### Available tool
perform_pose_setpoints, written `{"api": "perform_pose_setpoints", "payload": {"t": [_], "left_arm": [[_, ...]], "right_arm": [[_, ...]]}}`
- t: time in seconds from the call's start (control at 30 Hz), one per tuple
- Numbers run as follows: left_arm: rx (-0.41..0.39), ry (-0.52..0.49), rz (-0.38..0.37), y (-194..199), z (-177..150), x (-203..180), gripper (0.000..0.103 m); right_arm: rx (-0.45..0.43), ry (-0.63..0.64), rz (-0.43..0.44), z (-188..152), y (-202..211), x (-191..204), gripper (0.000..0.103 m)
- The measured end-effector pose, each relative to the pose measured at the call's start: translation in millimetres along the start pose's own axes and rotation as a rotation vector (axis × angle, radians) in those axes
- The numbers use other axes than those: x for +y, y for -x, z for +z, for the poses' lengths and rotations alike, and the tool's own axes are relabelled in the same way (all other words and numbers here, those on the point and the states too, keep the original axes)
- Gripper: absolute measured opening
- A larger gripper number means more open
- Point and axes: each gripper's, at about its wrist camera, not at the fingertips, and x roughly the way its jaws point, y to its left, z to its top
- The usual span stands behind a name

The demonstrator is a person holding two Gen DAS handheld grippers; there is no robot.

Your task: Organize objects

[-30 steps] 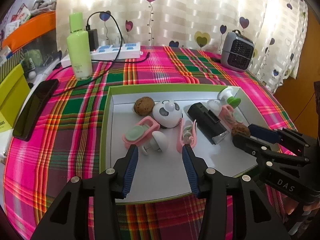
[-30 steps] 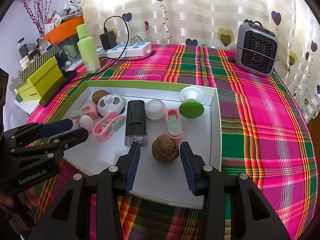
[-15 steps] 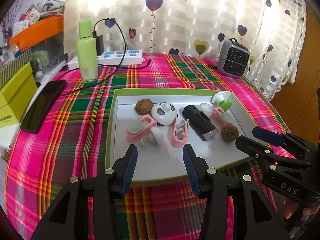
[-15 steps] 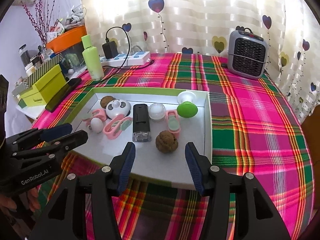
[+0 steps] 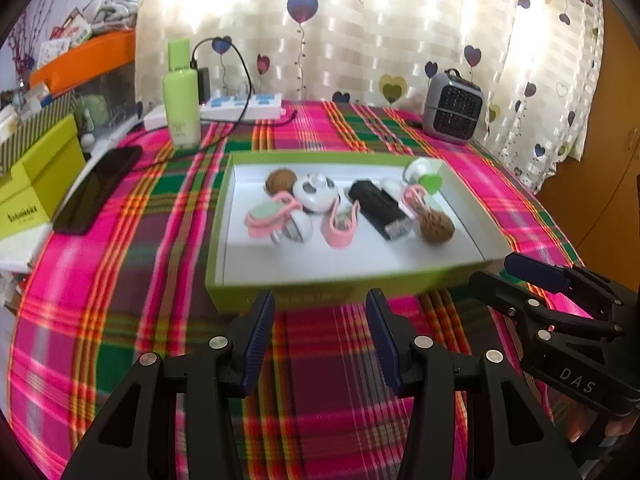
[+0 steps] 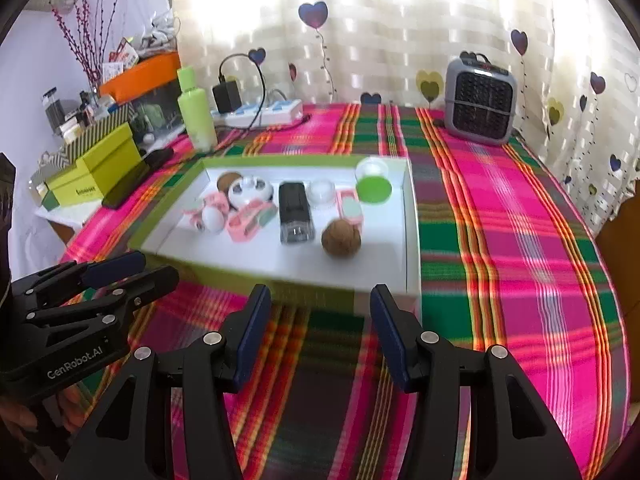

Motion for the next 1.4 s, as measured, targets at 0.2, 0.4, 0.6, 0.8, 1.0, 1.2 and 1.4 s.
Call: {"api": "perform_pose_setpoints", "payload": {"t": [0.2,0.4,0.6,0.8,1.0,1.2,1.4], "left_arm": [[0.019,0.007,0.012,0.1,-11.9,-1.3,0.046],[0.041,0.015,0.019,-4.0,-18.2,-0.2,0.046],[0.056,0.010,0.046,-8.2,-22.5,-0.3,0.046],[0.064,0.003,0.066,-11.2,-24.4,-0.9,0.046],[0.066,0.003,0.070,-12.0,-23.9,-1.5,0.049],[0.065,0.016,0.044,-12.5,-23.3,-1.1,0.058],[0.065,0.015,0.039,-13.1,-23.4,-2.4,0.060]], "right_arm": [[0.023,-0.007,-0.005,-12.5,0.1,-0.5,0.053],[0.054,-0.013,-0.031,-18.5,-5.3,-1.9,0.053],[0.093,-0.015,-0.073,-25.5,-12.0,-4.7,0.053],[0.100,-0.004,-0.113,-25.1,-13.4,-5.4,0.053],[0.108,-0.003,-0.137,-24.4,-15.1,-6.7,0.063],[0.110,-0.012,-0.142,-24.4,-15.4,-8.8,0.066],[0.110,-0.012,-0.143,-24.3,-15.6,-8.4,0.066]]}}
